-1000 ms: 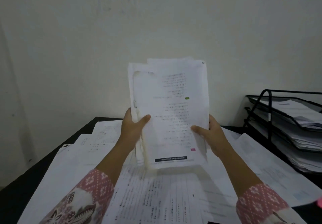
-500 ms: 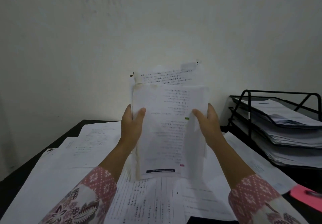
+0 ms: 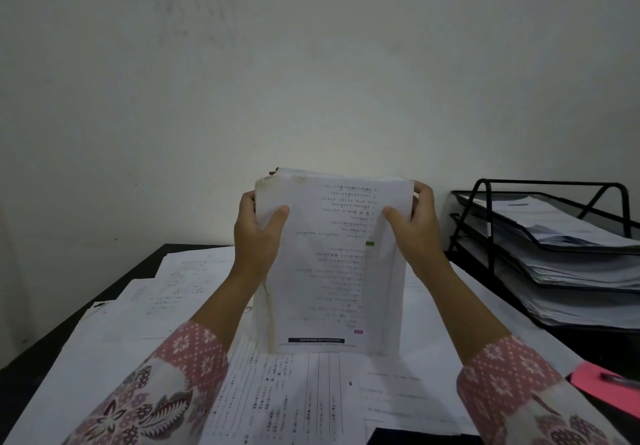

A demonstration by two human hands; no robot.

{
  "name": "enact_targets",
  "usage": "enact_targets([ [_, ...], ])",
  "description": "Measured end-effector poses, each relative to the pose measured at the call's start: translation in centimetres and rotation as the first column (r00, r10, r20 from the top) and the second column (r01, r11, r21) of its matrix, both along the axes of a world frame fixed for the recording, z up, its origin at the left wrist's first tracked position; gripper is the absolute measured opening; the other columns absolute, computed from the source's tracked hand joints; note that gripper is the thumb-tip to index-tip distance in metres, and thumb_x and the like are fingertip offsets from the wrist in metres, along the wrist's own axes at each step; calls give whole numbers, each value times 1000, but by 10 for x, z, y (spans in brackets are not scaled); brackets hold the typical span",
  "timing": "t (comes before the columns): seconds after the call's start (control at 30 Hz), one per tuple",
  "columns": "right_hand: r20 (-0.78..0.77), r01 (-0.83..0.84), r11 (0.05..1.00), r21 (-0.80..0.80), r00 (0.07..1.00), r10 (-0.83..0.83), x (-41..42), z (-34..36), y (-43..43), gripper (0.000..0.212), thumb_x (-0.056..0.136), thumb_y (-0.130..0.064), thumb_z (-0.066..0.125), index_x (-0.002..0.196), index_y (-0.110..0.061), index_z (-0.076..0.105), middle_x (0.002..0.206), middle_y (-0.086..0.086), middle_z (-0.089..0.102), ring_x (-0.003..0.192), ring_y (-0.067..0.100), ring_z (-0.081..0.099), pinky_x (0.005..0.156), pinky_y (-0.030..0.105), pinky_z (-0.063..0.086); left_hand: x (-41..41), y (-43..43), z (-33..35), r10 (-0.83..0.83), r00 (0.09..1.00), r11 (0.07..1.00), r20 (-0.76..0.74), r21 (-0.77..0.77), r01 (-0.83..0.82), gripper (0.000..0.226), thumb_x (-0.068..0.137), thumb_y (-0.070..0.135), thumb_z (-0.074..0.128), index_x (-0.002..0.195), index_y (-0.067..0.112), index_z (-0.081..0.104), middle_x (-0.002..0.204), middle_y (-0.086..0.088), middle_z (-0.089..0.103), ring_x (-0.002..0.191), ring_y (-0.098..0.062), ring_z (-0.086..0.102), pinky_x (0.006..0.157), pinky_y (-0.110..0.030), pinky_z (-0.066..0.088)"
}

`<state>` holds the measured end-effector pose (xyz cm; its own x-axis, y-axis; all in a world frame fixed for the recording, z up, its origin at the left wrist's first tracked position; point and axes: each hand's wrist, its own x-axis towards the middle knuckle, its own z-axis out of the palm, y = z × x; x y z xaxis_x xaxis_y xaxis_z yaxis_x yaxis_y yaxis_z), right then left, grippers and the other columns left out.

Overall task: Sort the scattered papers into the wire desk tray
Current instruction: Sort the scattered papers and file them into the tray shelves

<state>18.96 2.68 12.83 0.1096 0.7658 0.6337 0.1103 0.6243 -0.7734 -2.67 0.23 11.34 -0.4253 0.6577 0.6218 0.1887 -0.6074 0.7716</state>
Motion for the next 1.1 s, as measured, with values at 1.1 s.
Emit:
enact_targets([
  [1.1,-44,109,991,-71,993,-113,33,-24,-8,9,96,-13,49,88,-15,53,86,9,58,79,19,56,70,36,52,28,8,-34,-144,990,940,11,-311,140,19,96,28,50,103,10,49,91,0,56,84,-15,55,74,-27,47],
])
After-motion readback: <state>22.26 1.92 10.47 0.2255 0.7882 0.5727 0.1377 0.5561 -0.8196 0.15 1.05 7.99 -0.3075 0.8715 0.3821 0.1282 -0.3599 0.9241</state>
